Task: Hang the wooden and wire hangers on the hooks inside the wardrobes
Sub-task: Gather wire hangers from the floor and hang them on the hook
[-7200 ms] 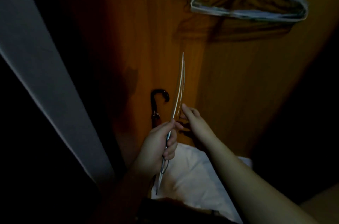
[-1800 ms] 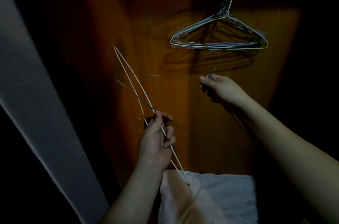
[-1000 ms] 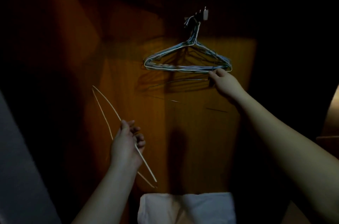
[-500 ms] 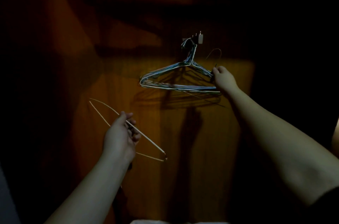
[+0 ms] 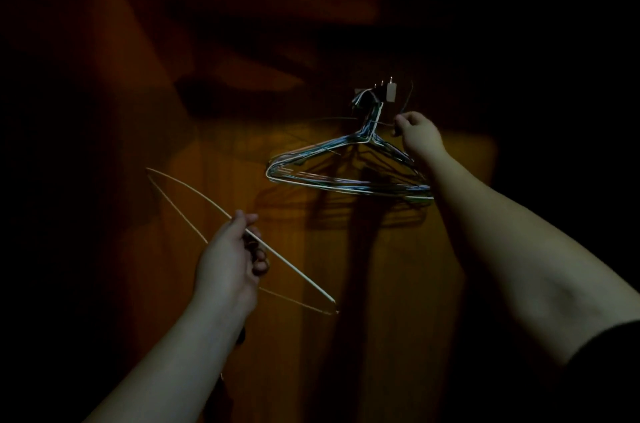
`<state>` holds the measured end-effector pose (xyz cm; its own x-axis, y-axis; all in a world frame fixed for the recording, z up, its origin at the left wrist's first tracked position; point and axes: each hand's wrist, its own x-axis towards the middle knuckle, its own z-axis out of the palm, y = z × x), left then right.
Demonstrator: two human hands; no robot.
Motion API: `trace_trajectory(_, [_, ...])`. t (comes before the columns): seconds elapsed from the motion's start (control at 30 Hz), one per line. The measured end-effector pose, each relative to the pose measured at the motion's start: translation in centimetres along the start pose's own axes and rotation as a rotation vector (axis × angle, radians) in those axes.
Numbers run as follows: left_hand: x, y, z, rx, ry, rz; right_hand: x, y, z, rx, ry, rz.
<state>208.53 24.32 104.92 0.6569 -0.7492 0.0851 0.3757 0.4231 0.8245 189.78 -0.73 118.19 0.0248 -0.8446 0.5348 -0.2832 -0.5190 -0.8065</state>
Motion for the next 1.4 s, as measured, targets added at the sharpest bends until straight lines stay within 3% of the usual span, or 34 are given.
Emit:
trace_trajectory(0.67, [-0.3, -1.1, 0.2, 0.002, 0.004, -0.043, 0.1, 0.6, 2.6, -0.054, -0.155, -0.122])
trace_trajectory(1.4, [-0.4, -1.2, -0.3, 0.012, 0.017, -0.058, 1.5, 1.5, 3.2, -0.376, -0.041, -0.092])
